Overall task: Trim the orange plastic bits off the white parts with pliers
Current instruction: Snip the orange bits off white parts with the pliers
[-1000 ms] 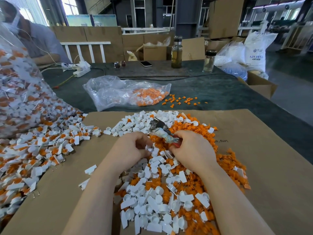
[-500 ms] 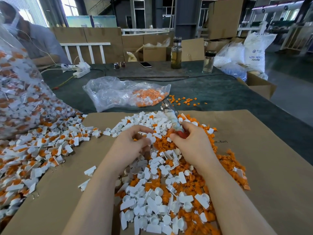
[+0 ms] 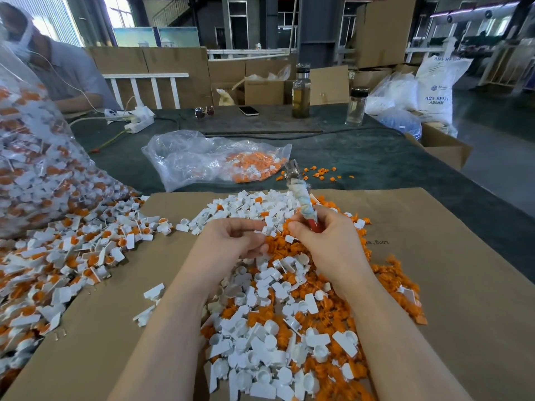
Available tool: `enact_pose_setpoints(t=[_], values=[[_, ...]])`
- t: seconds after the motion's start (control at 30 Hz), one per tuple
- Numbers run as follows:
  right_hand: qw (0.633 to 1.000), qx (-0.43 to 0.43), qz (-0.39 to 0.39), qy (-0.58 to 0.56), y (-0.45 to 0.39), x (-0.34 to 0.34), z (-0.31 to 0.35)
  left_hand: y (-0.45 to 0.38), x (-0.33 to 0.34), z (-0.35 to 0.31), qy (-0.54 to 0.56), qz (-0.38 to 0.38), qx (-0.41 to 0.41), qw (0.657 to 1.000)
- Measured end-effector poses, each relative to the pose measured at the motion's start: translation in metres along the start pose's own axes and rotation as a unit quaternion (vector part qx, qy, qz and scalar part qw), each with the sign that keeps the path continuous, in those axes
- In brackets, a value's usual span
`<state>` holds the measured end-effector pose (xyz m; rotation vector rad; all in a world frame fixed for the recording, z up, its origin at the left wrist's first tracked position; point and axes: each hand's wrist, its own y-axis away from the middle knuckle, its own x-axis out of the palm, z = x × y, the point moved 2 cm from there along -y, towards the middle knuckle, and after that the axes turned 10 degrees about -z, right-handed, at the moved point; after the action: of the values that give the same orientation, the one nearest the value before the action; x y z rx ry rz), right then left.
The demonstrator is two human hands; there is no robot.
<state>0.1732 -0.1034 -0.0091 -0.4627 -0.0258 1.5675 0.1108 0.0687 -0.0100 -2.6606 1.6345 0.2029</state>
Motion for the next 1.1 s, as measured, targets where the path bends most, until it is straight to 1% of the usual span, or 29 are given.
enact_pose_setpoints(t=[0.2,0.3,0.47,0.6,0.77,0.9,1.1], values=[[0.997,-0.02,0.003,-0.069,0.003,0.0,0.008,0.005,0.008,-0.005,0.024,-0.048,0.017,0.998],[0.995,-0.043,-0.006,-0.087,0.005,0.001,0.011,0.007,0.015,-0.008,0.078,-0.073,0.006,0.994],[0.993,-0.072,-0.019,-0.095,0.007,0.003,0.013,0.014,0.023,-0.014,0.164,-0.068,-0.017,0.984],[0.99,-0.08,-0.04,-0.108,0.006,0.003,0.012,0.016,0.024,-0.016,0.184,-0.058,-0.027,0.981],[0.99,-0.089,-0.062,-0.093,0.007,0.003,0.012,0.019,0.028,-0.019,0.184,-0.062,-0.018,0.981],[0.989,-0.107,-0.089,-0.044,0.007,0.003,0.011,0.019,0.031,-0.019,0.202,-0.066,-0.01,0.977],[0.985,-0.127,-0.116,-0.024,0.01,0.004,0.013,0.02,0.033,-0.021,0.198,-0.076,0.021,0.977]])
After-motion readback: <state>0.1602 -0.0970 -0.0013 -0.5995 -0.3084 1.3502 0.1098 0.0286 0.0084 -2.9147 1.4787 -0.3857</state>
